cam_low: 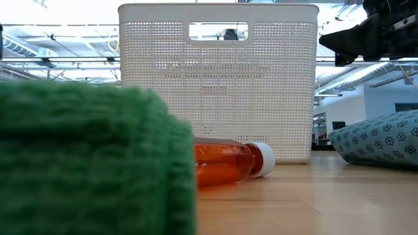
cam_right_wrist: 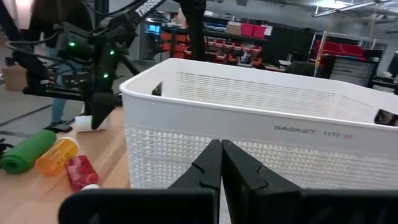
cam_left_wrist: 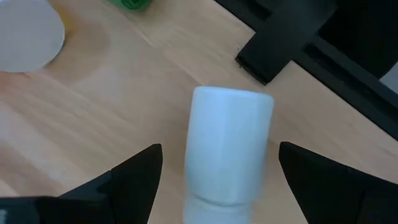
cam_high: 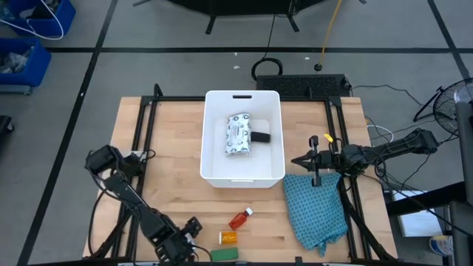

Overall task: Pick & place medical supplies in basket/bin
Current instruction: Put the white pill bottle into the white bin

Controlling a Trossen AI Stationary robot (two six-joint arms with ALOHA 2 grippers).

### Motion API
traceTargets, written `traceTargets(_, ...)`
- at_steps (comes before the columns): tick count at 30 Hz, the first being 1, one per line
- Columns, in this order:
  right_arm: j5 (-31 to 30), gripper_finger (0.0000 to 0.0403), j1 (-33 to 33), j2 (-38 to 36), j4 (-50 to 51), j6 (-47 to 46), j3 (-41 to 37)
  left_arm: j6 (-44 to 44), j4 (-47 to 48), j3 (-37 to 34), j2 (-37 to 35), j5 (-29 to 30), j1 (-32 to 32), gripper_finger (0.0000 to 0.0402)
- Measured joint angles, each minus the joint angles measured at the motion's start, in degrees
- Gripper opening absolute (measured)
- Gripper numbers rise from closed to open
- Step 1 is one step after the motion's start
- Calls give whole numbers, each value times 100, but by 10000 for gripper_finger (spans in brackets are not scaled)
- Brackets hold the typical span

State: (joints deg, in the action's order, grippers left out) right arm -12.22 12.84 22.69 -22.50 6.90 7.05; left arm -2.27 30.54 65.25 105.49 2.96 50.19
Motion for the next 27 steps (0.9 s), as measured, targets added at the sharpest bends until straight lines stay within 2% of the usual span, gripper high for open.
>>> traceTargets(4, 12, 0, 0, -1, 0, 4, 0, -6, -40, 0, -2, -4, -32, 327)
traceTargets(7, 14, 0, 0, 0, 0, 13, 0, -23, -25, -2, -10, -44, -42, 308)
traceTargets(10, 18, 0, 0, 0, 0, 22, 0, -25, -25, 0, -13, -325, -42, 266)
traceTargets(15, 21, 0, 0, -2, 0, 22, 0, -25, -30, -2, -19, -367, -42, 171)
traceTargets(16, 21, 0, 0, -2, 0, 22, 0, -23, -30, -2, -21, -369, -42, 163)
traceTargets(22, 23, 0, 0, -2, 0, 26, 0, -38, 338, -5, -155, -313, -42, 163)
traceTargets(27, 23, 0, 0, -2, 0, 47, 0, 218, 1146, -7, -886, 491, -42, 168)
